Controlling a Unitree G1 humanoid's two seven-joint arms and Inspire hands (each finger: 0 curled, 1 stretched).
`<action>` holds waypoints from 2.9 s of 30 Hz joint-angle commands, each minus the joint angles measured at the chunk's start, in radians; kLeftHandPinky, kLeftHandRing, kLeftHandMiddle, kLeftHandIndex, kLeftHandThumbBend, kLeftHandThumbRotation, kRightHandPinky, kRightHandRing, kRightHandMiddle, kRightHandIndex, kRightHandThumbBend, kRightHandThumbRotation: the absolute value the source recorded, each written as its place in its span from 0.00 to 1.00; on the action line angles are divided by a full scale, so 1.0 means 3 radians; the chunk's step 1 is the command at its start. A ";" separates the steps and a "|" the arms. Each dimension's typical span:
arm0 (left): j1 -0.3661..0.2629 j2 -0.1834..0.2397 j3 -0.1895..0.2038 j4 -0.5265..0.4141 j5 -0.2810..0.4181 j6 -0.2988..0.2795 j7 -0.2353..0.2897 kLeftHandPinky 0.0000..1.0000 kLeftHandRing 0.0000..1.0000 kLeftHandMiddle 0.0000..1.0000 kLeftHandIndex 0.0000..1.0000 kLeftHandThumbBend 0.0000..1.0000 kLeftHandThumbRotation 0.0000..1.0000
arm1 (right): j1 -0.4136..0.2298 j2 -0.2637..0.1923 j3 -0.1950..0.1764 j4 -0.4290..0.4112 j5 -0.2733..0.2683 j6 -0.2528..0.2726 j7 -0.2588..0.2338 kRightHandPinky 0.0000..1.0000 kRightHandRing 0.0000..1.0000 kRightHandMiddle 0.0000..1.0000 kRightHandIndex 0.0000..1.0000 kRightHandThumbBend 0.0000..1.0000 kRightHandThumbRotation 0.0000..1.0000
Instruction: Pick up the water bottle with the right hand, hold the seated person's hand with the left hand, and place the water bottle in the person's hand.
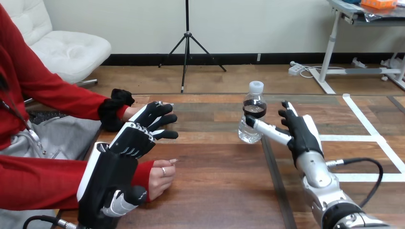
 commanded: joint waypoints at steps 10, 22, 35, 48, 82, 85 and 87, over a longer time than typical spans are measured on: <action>-0.0080 -0.0008 0.0026 0.0000 0.0079 -0.0120 0.0094 0.72 0.84 0.87 0.88 1.00 0.76 | -0.0386 0.0000 0.0020 -0.0015 0.0026 0.0029 0.0126 0.98 0.99 0.99 1.00 1.00 0.49; -0.0073 0.0004 0.0012 0.0028 0.0137 -0.0081 0.0144 0.70 0.83 0.87 0.88 0.99 0.78 | -0.0420 -0.0007 0.0072 -0.0016 -0.0026 0.0028 0.0095 0.99 1.00 0.99 1.00 1.00 0.54; -0.0044 0.0012 -0.0010 0.0002 0.0282 -0.0057 0.0267 0.69 0.82 0.87 0.88 0.99 0.80 | -0.0419 -0.0025 0.0078 -0.0013 -0.0032 0.0047 0.0123 0.99 1.00 1.00 1.00 1.00 0.56; -0.0077 0.0045 -0.0028 -0.0019 0.0631 -0.0007 0.0527 0.70 0.83 0.88 0.88 1.00 0.82 | -0.0430 -0.0059 0.0118 -0.0010 -0.0086 0.0061 0.0085 0.98 1.00 1.00 1.00 1.00 0.54; -0.1536 -0.0254 -0.0457 0.0922 0.2080 0.0941 0.1971 0.84 0.93 0.97 0.95 1.00 0.87 | -0.0335 -0.0079 -0.0053 -0.0065 0.0071 -0.0217 -0.0046 0.96 0.98 0.99 1.00 1.00 0.97; -0.1645 -0.0267 -0.0479 0.1039 0.2132 0.0969 0.2052 0.85 0.93 0.97 0.96 1.00 0.87 | -0.0326 -0.0083 -0.0021 -0.0071 0.0042 -0.0243 -0.0131 0.94 0.97 0.99 1.00 1.00 0.99; -0.1714 -0.0276 -0.0494 0.1114 0.2165 0.0984 0.2107 0.85 0.94 0.96 0.96 1.00 0.86 | -0.0316 -0.0081 -0.0046 -0.0076 0.0073 -0.0290 -0.0106 0.94 0.97 0.98 1.00 1.00 0.99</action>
